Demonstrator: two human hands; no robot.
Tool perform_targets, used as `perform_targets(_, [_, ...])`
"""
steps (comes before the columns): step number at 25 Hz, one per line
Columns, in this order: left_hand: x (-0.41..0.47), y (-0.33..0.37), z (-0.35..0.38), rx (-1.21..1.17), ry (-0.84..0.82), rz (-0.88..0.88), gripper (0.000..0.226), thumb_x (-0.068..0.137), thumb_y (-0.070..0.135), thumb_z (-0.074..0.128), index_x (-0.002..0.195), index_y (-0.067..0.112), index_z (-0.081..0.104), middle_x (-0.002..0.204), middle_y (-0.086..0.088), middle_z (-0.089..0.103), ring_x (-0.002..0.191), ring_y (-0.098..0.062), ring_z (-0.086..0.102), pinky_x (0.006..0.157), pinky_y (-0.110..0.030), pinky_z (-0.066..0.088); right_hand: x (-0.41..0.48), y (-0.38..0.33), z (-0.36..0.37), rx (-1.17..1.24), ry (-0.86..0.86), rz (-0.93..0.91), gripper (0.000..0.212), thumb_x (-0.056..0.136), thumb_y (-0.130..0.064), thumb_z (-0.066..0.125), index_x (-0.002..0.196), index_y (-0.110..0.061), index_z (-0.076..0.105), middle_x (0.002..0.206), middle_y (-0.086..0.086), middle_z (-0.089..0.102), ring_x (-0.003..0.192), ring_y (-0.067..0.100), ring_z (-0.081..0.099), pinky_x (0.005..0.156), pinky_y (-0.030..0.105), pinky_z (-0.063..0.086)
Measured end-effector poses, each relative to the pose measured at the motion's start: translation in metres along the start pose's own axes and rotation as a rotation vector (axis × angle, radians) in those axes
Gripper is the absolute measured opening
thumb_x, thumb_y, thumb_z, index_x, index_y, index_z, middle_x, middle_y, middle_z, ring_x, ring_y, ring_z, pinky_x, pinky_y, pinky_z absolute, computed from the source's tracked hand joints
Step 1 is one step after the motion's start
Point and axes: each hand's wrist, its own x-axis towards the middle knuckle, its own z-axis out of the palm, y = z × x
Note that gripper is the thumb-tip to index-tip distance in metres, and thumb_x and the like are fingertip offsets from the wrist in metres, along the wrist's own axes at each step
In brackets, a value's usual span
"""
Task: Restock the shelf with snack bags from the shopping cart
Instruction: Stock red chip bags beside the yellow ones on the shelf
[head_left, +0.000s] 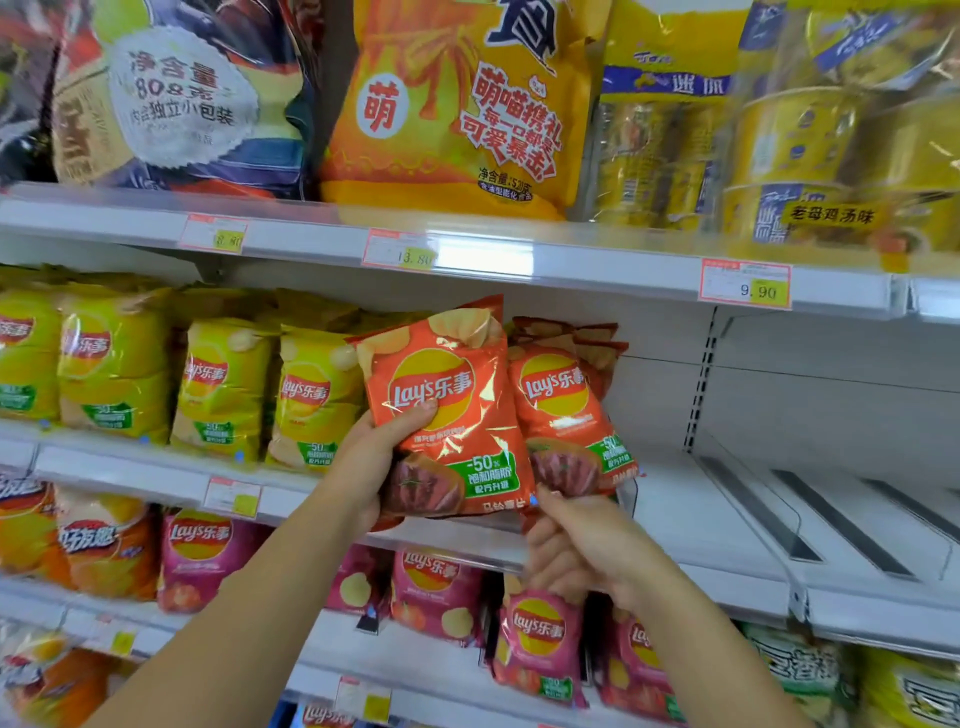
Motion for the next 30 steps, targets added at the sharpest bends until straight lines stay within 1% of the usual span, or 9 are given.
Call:
perform_targets(2, [0.004, 0.0, 0.0, 0.02, -0.008, 0.005, 0.051, 0.071, 0.03, 0.08, 0.117, 0.018, 0.062, 0.099, -0.007, 0.077, 0.086, -0.028, 0.075, 0.074, -0.04, 0.059, 0.01, -0.013, -0.019, -0.187, 0.47, -0.338, 0.037, 0.089, -0.048, 0.06, 0.091, -0.011, 0.062, 0.082, 0.002, 0.067, 0.073, 0.017, 0.064, 0.064, 0.03, 0.052])
perform_targets(3, [0.005, -0.001, 0.001, 0.031, -0.014, 0.003, 0.05, 0.072, 0.03, 0.08, 0.116, 0.019, 0.061, 0.098, -0.006, 0.077, 0.086, -0.027, 0.075, 0.074, -0.04, 0.059, 0.019, -0.019, -0.028, -0.249, 0.58, -0.449, 0.042, 0.082, -0.048, 0.068, 0.107, -0.016, 0.058, 0.1, -0.002, 0.061, 0.091, 0.015, 0.06, 0.076, 0.031, 0.052])
perform_targets(6, [0.005, -0.002, 0.001, 0.046, -0.038, -0.006, 0.044, 0.077, 0.03, 0.079, 0.116, 0.021, 0.061, 0.099, -0.005, 0.077, 0.087, -0.025, 0.075, 0.073, -0.039, 0.059, 0.057, -0.03, -0.04, -0.365, 0.405, -0.449, 0.125, 0.044, -0.069, 0.084, 0.143, -0.045, 0.013, 0.14, -0.004, 0.04, 0.125, 0.017, 0.047, 0.101, 0.045, 0.046])
perform_targets(8, [0.005, -0.002, 0.0, 0.053, -0.039, -0.005, 0.045, 0.076, 0.03, 0.079, 0.116, 0.021, 0.061, 0.099, -0.004, 0.077, 0.087, -0.025, 0.075, 0.073, -0.038, 0.059, 0.074, -0.029, -0.042, -0.373, 0.293, -0.436, 0.137, 0.033, -0.073, 0.084, 0.142, -0.053, 0.004, 0.141, -0.002, 0.043, 0.122, 0.02, 0.051, 0.101, 0.048, 0.047])
perform_targets(10, [0.006, 0.001, -0.004, 0.047, -0.035, 0.003, 0.044, 0.077, 0.029, 0.079, 0.116, 0.021, 0.061, 0.099, -0.004, 0.077, 0.087, -0.025, 0.075, 0.073, -0.038, 0.059, 0.078, -0.031, -0.042, -0.315, 0.407, -0.485, 0.13, 0.039, -0.068, 0.083, 0.144, -0.047, 0.009, 0.139, 0.0, 0.046, 0.119, 0.022, 0.054, 0.098, 0.048, 0.048])
perform_targets(13, [0.008, 0.004, -0.009, 0.023, -0.014, 0.029, 0.039, 0.078, 0.028, 0.078, 0.113, 0.022, 0.061, 0.097, -0.003, 0.077, 0.085, -0.024, 0.075, 0.072, -0.038, 0.059, 0.083, -0.026, -0.034, -0.246, 0.856, -0.568, 0.112, 0.06, -0.063, 0.078, 0.147, -0.038, 0.011, 0.135, 0.009, 0.043, 0.116, 0.03, 0.052, 0.094, 0.048, 0.047])
perform_targets(16, [0.009, 0.004, -0.01, -0.002, 0.001, 0.036, 0.035, 0.078, 0.028, 0.077, 0.109, 0.023, 0.061, 0.095, -0.002, 0.077, 0.082, -0.022, 0.075, 0.069, -0.036, 0.058, 0.099, -0.02, -0.006, -0.442, 1.132, -0.548, 0.106, 0.071, -0.067, 0.067, 0.149, -0.027, 0.007, 0.133, 0.019, 0.038, 0.114, 0.039, 0.047, 0.09, 0.05, 0.043])
perform_targets(20, [0.009, 0.002, -0.007, 0.009, -0.009, 0.035, 0.036, 0.078, 0.03, 0.077, 0.11, 0.024, 0.061, 0.093, -0.001, 0.078, 0.081, -0.022, 0.075, 0.068, -0.036, 0.058, 0.116, -0.02, 0.021, -0.579, 1.014, -0.431, 0.107, 0.075, -0.072, 0.057, 0.153, -0.022, 0.002, 0.148, 0.019, 0.027, 0.128, 0.036, 0.037, 0.097, 0.051, 0.04])
perform_targets(30, [0.002, -0.01, 0.021, 0.049, -0.066, -0.013, 0.048, 0.075, 0.032, 0.079, 0.118, 0.025, 0.058, 0.097, -0.001, 0.077, 0.083, -0.023, 0.075, 0.064, -0.035, 0.06, 0.099, -0.001, -0.007, -0.538, 0.832, -0.451, 0.094, 0.087, -0.046, 0.058, 0.154, -0.017, -0.001, 0.131, 0.023, 0.037, 0.112, 0.038, 0.049, 0.091, 0.044, 0.045])
